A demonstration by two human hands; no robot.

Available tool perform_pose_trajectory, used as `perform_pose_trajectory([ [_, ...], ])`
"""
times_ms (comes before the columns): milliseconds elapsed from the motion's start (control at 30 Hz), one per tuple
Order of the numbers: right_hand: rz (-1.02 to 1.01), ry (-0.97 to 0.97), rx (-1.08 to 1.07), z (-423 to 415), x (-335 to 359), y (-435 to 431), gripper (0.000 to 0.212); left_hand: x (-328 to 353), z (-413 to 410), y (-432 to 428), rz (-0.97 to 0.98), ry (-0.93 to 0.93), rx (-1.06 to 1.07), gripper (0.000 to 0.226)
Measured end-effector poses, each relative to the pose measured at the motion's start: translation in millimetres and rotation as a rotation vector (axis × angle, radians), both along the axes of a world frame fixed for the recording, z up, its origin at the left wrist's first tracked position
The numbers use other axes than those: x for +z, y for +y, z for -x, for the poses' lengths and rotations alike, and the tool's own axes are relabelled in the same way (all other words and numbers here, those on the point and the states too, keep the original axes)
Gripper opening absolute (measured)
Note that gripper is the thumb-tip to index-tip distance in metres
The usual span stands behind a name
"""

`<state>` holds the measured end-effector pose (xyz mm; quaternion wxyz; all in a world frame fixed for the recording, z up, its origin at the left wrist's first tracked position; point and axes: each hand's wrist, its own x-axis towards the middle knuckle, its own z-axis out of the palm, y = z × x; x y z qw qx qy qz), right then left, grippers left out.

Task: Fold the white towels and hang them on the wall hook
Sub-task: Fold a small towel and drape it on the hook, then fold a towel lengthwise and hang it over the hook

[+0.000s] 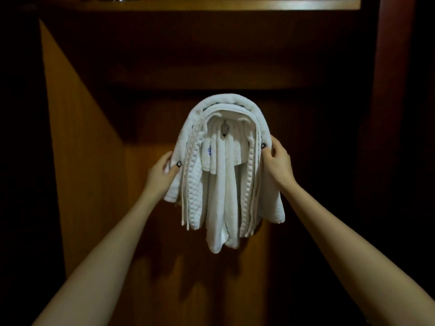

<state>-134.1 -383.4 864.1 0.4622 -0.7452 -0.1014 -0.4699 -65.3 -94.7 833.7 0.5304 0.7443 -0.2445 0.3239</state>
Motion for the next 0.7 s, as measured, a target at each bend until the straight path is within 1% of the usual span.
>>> perform_pose_trajectory([
  [33, 0.0, -0.001, -0.01, -2.8, 3.4, -1.9, 0.036, -1.2, -2.7, 0.4, -0.021, -0.003, -0.012, 0.031],
  [100, -0.007, -0.003, -0.027, -6.9, 9.6, -5.2, 0.031, -2.9, -6.8, -1.8, -0.062, -0.051, 0.07, 0.013],
  [133, -0.011, -0.012, -0.035, -8.3, 12.9, -7.0, 0.03, -2.5, -8.3, -3.0, -0.065, -0.094, 0.132, 0.013],
  [233, -0.014, -0.029, -0.037, -9.4, 20.0, -11.0, 0.028, -3.5, -10.1, 6.1, 0.054, -0.141, 0.269, 0.017],
  [267, -0.01, -0.033, -0.034, -9.6, 20.3, -11.4, 0.028, -7.2, -10.1, 11.6, 0.058, -0.144, 0.288, 0.016],
  [300, 0.0, -0.036, -0.03, -9.2, 19.4, -10.7, 0.028, -12.7, -10.2, 15.3, 0.023, -0.145, 0.303, 0.015],
  [367, 0.014, -0.026, -0.019, -7.8, 15.1, -6.1, 0.03, -24.5, -8.2, 12.7, -0.073, -0.119, 0.265, 0.017],
  [400, 0.009, -0.018, -0.01, -7.5, 11.7, -2.9, 0.031, -29.0, -6.6, 6.9, -0.076, -0.083, 0.212, 0.019],
  [467, -0.016, 0.003, 0.006, -6.0, 3.0, 2.6, 0.033, -33.5, 0.1, -9.5, -0.018, 0.015, 0.088, 0.021],
  [533, -0.022, 0.037, 0.026, -2.1, -8.4, 7.4, 0.041, -38.1, 6.5, -24.4, 0.039, 0.13, -0.031, 0.008],
  [567, -0.013, 0.06, 0.041, 0.8, -14.8, 9.6, 0.049, -39.9, 9.9, -30.9, 0.032, 0.169, -0.065, 0.022],
  [600, -0.002, 0.085, 0.053, 3.3, -21.6, 11.9, 0.059, -41.7, 13.1, -36.7, 0.004, 0.192, -0.064, 0.042],
  [633, 0.013, 0.109, 0.056, 5.1, -29.2, 14.2, 0.068, -42.8, 16.7, -41.8, -0.035, 0.203, -0.019, 0.057],
  [667, 0.032, 0.134, 0.054, 6.3, -37.1, 17.1, 0.077, -43.6, 19.4, -46.8, -0.08, 0.201, 0.049, 0.066],
  [700, 0.052, 0.164, 0.047, 7.6, -44.6, 20.1, 0.084, -44.0, 22.1, -51.7, -0.119, 0.209, 0.11, 0.068],
])
